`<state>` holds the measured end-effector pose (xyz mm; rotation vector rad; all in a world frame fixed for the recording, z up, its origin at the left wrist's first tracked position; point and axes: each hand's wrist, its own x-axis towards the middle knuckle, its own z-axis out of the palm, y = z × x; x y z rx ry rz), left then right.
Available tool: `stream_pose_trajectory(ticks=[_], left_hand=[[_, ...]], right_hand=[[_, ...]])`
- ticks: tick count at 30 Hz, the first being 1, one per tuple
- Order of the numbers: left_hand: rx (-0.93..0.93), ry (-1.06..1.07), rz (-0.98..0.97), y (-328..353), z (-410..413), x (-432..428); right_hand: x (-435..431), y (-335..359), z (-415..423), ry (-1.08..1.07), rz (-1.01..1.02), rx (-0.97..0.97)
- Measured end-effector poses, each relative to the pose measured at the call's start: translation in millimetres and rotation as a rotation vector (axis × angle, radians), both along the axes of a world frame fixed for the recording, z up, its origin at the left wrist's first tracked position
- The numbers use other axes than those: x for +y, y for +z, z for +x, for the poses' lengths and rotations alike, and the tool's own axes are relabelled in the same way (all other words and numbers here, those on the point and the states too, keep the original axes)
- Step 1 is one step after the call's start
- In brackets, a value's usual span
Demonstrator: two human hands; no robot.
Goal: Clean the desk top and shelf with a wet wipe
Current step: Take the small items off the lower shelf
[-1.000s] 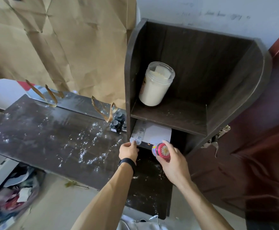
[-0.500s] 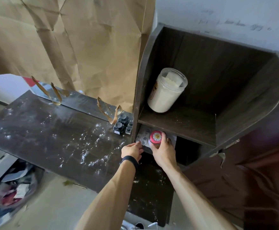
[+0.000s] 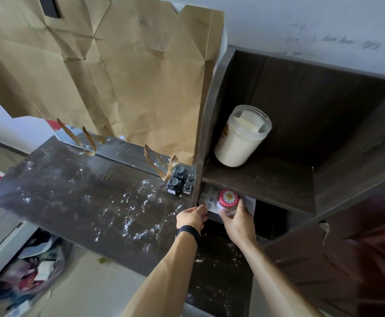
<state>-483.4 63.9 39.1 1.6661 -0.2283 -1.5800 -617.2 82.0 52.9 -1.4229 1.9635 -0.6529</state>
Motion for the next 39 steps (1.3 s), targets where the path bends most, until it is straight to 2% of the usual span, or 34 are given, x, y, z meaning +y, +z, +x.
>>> stream_pose_trajectory(ticks=[3, 6, 9, 11, 14, 19, 23, 27, 39], left_hand=[[-0.03, -0.105, -0.016, 2, 4, 2], [-0.044, -0.349, -0.006, 0, 18, 12], [-0.207, -0.387, -0.004, -20, 51, 22], [-0.379, -0.37, 0.015, -32, 78, 20], [-0.557, -0.431, 0.011, -43, 116, 2], [-0.683, -0.589, -0.085, -61, 148, -48], [-0.773, -0.643, -0.11, -77, 151, -89], [-1.008, -0.717, -0.068, -85, 138, -112], [-1.084, -0.853, -0.06, -92, 131, -134]], right_hand=[[6, 6, -1, -0.023, 0.013, -0.01], [27, 10, 2, -0.094, -0.055, 0.015], [58, -9, 12, -0.121, -0.121, 0.011], [72, -30, 26, -0.078, -0.043, 0.004], [74, -60, 66, 0.16, 0.147, 0.068], [46, -113, 139, 0.492, 0.251, 0.343], [31, -132, 179, 0.429, 0.352, 0.431], [25, -130, 185, 0.404, 0.384, 0.429], [11, -108, 180, 0.432, 0.535, 0.334]])
